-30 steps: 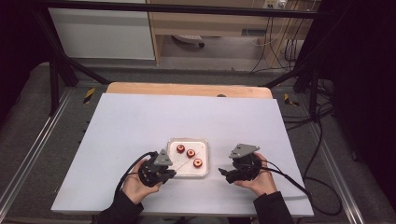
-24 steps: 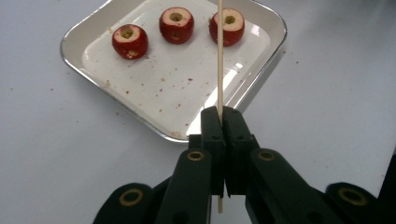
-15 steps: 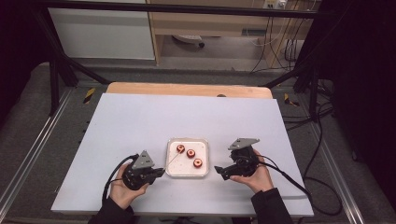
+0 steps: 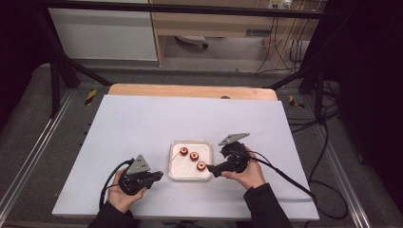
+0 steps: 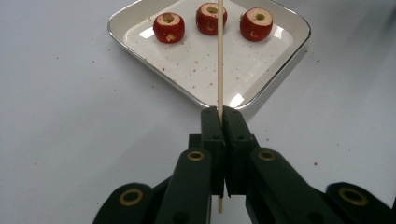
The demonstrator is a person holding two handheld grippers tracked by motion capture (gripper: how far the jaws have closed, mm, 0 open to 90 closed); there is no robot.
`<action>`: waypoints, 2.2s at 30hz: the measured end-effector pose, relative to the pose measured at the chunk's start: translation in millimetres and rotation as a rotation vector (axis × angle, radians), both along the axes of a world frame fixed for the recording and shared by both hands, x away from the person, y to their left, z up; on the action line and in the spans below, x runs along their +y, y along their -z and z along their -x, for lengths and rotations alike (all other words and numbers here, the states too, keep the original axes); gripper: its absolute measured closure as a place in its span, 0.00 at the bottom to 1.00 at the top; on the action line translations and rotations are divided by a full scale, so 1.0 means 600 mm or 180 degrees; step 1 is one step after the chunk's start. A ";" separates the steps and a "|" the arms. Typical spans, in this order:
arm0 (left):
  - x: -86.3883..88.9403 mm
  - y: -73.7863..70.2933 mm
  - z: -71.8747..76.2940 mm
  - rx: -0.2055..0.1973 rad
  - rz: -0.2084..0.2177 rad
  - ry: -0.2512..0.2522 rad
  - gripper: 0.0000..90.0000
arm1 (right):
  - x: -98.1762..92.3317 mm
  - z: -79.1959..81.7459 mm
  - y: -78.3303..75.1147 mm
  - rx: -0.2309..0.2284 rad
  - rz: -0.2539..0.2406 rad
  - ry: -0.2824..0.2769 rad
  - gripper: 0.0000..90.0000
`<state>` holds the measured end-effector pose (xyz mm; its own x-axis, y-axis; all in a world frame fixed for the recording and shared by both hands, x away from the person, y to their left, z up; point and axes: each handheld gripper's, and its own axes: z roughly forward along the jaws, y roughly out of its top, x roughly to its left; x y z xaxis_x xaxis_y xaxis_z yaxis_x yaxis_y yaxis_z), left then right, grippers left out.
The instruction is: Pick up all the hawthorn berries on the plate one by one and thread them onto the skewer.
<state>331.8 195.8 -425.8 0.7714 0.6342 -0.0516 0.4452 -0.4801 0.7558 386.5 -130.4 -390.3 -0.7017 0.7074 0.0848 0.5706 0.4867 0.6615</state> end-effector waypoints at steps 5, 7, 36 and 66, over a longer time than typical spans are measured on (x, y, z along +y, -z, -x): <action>0.005 0.005 0.002 -0.0004 0.0015 -0.0031 0.98 | 0.024 -0.007 0.001 0.0068 0.0020 -0.0048 0.06; 0.006 0.005 0.002 0.0000 0.0011 -0.0038 0.98 | 0.034 -0.012 0.002 0.0111 0.0053 -0.0059 0.07; 0.010 0.006 0.003 -0.0008 0.0024 -0.0048 0.98 | 0.100 -0.064 0.038 0.0921 0.0433 -0.0125 0.54; 0.006 0.002 0.008 -0.0063 0.0042 -0.0044 0.98 | 0.083 -0.063 0.007 0.1017 0.0044 0.0076 0.67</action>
